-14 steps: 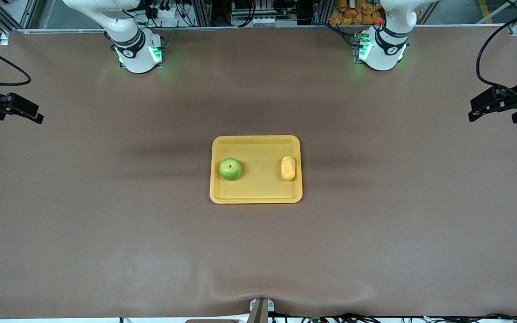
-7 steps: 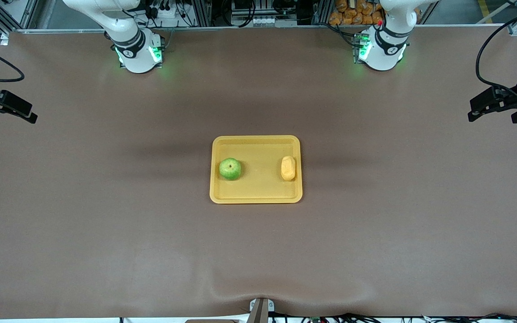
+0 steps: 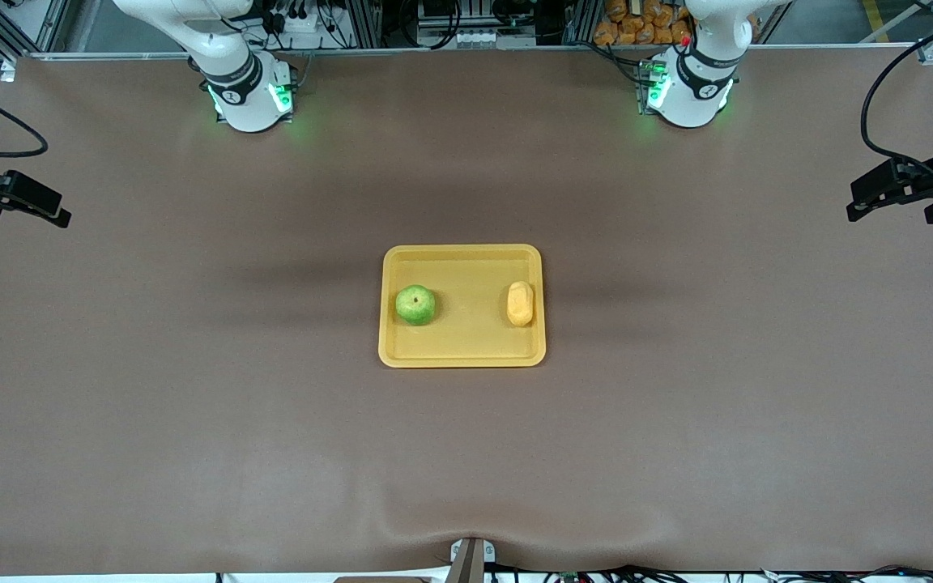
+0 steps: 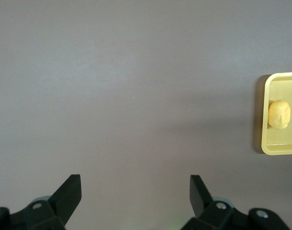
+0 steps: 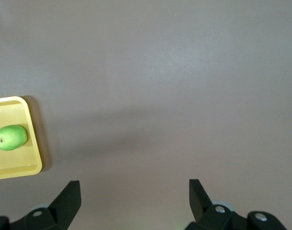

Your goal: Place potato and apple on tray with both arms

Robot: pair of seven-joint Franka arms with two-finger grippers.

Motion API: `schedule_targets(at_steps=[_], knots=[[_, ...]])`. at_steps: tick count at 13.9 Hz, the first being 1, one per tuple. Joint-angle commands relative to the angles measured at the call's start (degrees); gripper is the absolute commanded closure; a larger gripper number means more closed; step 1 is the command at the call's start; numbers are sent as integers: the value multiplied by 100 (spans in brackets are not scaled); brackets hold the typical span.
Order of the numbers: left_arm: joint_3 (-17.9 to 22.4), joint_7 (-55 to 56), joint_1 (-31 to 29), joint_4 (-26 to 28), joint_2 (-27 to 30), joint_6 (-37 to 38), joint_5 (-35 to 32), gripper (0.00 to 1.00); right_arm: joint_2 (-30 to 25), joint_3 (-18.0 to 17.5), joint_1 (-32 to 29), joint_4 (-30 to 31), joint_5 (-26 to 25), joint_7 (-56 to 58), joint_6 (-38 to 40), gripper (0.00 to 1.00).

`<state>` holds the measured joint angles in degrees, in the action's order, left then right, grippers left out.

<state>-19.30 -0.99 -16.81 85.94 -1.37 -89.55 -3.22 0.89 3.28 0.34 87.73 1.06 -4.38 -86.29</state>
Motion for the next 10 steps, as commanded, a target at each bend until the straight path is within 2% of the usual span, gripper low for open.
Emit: schedule_targets(at_steps=[1, 8, 10], knots=[[-13, 2, -68, -25, 102, 96, 23, 0, 96, -20, -60, -142, 70, -28, 95, 0], [75, 28, 116, -24, 93, 184, 23, 0, 149, -29, 1, -107, 96, -37, 139, 0], [695, 186, 737, -33, 93, 201, 23, 0, 166, -38, 37, -107, 97, 16, 139, 0]])
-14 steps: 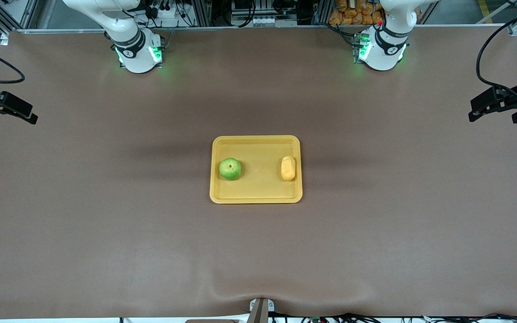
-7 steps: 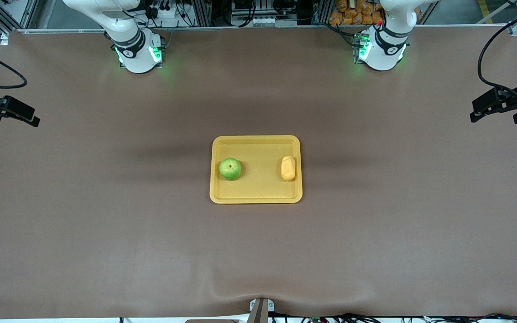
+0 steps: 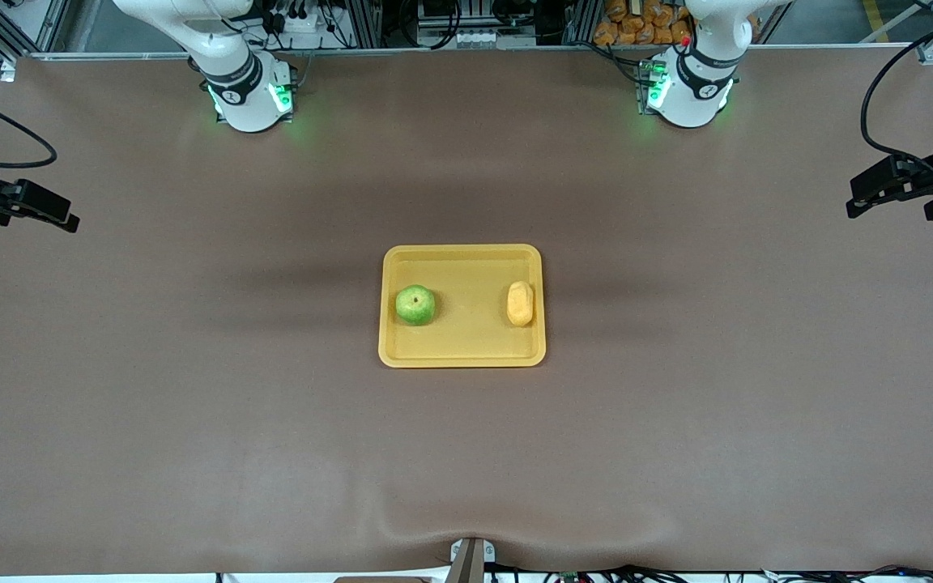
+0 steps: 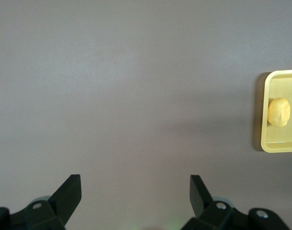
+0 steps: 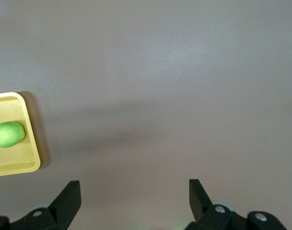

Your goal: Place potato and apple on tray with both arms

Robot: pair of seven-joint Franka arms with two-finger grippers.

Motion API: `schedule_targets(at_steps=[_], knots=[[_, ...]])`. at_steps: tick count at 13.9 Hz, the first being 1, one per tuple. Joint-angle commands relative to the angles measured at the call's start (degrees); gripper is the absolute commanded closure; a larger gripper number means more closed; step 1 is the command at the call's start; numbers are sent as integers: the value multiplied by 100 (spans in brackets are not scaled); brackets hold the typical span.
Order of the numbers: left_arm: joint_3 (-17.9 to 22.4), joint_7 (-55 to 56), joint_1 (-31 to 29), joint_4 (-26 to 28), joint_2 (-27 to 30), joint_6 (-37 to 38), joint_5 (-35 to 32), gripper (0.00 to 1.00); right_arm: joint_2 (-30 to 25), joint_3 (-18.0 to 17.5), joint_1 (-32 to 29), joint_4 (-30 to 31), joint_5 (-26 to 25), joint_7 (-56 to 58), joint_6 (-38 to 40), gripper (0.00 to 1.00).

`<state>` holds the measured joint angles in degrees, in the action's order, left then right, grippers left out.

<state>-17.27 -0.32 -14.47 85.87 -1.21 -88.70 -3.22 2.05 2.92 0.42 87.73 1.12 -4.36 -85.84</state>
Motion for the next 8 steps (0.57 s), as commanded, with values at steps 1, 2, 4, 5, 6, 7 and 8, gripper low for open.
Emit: schedule_targets(at_steps=[1, 2, 4, 5, 6, 7, 8], knots=[[845, 128, 820, -26, 86, 142, 23, 0, 111, -2, 20, -107, 90, -12, 93, 0], [962, 128, 936, -26, 86, 186, 32, 0, 164, -11, 29, -116, 90, -12, 93, 0], [937, 346, 946, -26, 95, 300, 58, 0, 217, -20, 195, -116, 90, 5, 285, 0], [902, 470, 938, -26, 95, 353, 50, 0, 243, -11, 257, -125, 90, -21, 313, 0], [901, 488, 938, -26, 95, 362, 32, 0, 374, -11, 275, -151, 73, -30, 296, 0], [901, 497, 938, -26, 95, 362, 23, 0, 419, -11, 266, -160, 64, -39, 296, 0], [901, 497, 938, -26, 95, 354, 23, 0, 419, -11, 275, -203, 81, -39, 296, 0]])
